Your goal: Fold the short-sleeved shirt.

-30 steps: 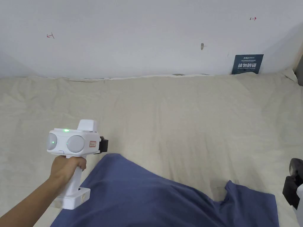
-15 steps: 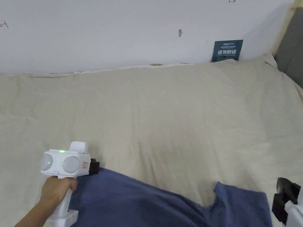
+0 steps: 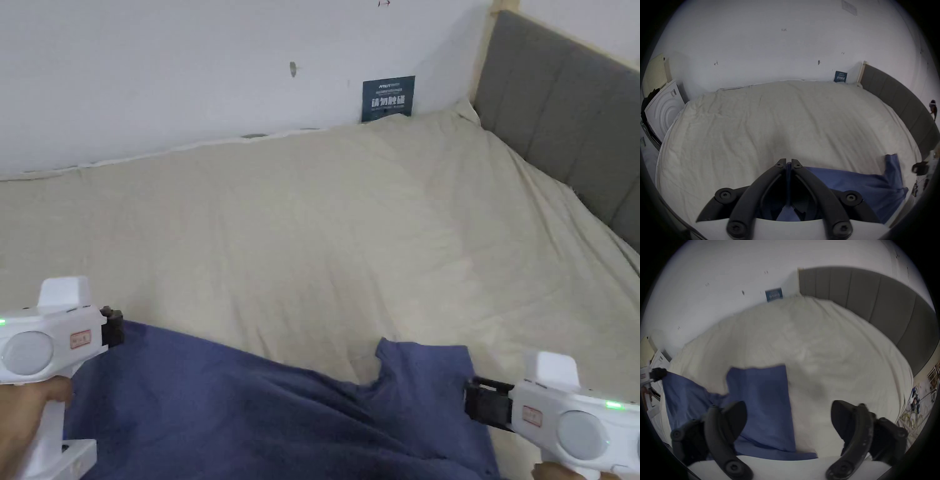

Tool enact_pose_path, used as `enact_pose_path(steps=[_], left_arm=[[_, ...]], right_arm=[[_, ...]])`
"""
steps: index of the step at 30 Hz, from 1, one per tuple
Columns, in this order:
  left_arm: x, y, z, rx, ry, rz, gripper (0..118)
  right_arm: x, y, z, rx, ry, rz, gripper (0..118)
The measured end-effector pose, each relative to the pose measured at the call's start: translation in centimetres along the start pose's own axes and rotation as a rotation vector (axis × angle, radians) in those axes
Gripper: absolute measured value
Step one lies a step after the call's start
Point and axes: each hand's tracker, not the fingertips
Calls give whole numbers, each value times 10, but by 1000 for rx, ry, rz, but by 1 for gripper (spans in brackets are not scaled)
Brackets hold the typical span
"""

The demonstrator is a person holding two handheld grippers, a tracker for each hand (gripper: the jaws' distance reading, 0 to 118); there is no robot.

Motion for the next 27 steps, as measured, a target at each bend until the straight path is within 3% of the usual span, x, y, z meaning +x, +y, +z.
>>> enact_pose_path(steps=[1, 3, 6, 10, 14, 18, 27], left_arm=[[0, 0, 8, 2, -5, 1, 4], [-2, 0, 21, 16, -11, -5, 4], [-3, -2, 33, 31, -4, -21, 4], [-2, -9, 49, 28, 4, -9, 4], [-12, -16, 48, 28, 16, 27, 4], [-3, -29, 77, 43, 21, 50, 4], [-30, -15, 120, 162, 38, 96, 4]], right_arm=[[2, -4, -12, -38, -19, 8, 109], [1, -12, -32, -77, -31, 18, 101], [-4, -21, -56, -133, -20, 33, 71], [-19, -29, -57, -68, -86, 133, 60], [-38, -39, -42, -80, -57, 226, 3], [-47, -39, -25, -32, -83, 301, 3], [-62, 18, 80, 351, -76, 371, 1]])
